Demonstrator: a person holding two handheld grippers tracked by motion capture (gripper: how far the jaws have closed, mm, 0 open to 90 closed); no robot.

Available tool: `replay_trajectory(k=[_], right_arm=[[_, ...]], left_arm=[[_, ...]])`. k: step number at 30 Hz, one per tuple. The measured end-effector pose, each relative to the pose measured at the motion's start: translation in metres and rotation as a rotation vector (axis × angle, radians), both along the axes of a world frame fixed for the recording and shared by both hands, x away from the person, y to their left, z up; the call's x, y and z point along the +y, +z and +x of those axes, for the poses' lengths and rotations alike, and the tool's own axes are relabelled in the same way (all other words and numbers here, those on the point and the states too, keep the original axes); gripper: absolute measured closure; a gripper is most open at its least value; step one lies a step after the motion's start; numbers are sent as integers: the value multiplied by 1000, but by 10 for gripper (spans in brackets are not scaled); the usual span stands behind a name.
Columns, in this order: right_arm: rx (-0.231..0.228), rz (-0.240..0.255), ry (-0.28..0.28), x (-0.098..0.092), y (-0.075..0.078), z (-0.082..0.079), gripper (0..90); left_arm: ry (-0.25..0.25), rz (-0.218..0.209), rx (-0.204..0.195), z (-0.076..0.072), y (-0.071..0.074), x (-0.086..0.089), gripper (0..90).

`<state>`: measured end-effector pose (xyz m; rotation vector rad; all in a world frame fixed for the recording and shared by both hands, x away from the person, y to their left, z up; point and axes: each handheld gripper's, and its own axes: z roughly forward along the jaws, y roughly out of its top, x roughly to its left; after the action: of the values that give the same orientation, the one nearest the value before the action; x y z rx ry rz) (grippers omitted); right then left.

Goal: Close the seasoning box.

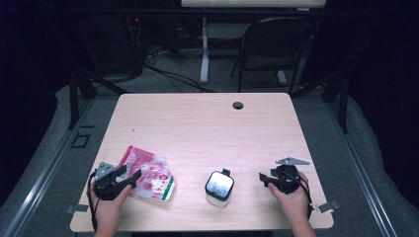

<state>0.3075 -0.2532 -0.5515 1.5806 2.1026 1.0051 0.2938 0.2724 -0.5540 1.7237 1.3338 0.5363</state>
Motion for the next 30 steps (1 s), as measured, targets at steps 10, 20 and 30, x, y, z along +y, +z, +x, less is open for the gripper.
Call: replay_trajectory(k=[10,20,30], right_arm=[[18,9,25,5,-4,2,456],[13,24,42,7,-2,1,444],[-1,16,34,7,-1,0,430]], left_arm=[[8,3,13,2,-3,2,356],[5,9,15,2,-2,2,356],[16,-10,13,3,-2,5,359]])
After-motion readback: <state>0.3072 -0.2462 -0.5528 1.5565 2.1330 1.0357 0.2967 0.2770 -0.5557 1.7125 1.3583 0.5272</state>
